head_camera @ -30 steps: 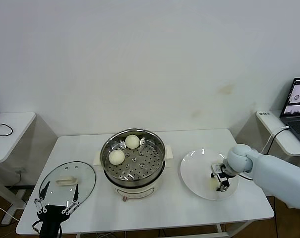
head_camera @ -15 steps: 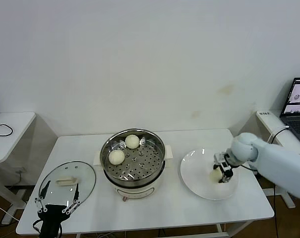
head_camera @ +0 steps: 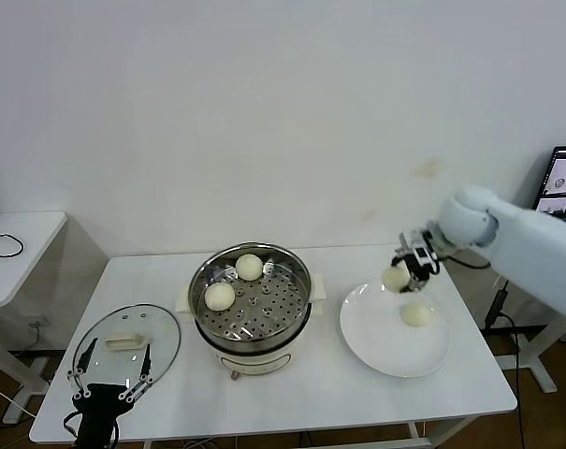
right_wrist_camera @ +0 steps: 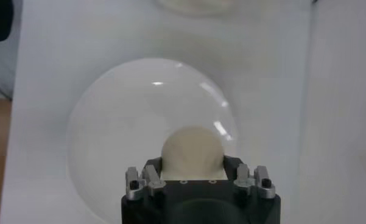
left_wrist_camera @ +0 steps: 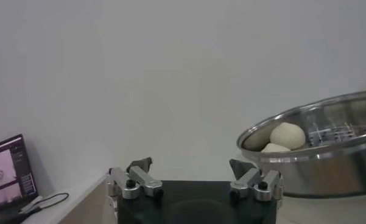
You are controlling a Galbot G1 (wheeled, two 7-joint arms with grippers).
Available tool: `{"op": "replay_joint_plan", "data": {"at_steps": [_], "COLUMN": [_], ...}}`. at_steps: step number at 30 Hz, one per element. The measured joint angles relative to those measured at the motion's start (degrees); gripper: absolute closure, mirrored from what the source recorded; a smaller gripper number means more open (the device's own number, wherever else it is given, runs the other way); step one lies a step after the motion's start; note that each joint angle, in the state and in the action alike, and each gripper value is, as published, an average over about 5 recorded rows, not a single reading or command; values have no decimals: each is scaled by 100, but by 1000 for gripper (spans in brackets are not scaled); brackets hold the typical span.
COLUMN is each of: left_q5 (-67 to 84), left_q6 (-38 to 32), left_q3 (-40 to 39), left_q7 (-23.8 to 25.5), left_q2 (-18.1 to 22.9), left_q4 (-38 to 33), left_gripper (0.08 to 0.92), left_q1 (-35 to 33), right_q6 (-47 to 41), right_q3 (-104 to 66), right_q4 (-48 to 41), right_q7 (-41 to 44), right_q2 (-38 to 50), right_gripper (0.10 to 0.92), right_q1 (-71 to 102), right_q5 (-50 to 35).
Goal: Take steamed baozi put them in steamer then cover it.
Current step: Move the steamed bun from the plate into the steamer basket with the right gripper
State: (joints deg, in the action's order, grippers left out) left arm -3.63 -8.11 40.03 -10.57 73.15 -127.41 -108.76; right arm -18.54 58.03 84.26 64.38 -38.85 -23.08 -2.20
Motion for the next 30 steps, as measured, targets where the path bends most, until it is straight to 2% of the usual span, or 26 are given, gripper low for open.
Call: {"op": "replay_joint_plan", "data": {"at_steps": [9,18,30], "left_q5": [-15,-20,-8], "left_q6": [-31,-25,-32], "left_q3": [79,116,204], "left_q7": [-6,-7,-13], "left_q2": [7,83,152], "left_q4": [-40,-136,-222], "left_gripper": [177,177,177], "left_q1": [-60,-103,-174], "right_q6": [-118,78,955], "right_q3": [449,813,1331], "right_q4": [34,4,-164], "right_q7": [-140,-483,-913], "right_q2": [-919,-2039,-3083], "right_gripper": [397,393,397], "right_q1": [-828,-918,-539], "right_q5": [-610,-1126,-659]}}
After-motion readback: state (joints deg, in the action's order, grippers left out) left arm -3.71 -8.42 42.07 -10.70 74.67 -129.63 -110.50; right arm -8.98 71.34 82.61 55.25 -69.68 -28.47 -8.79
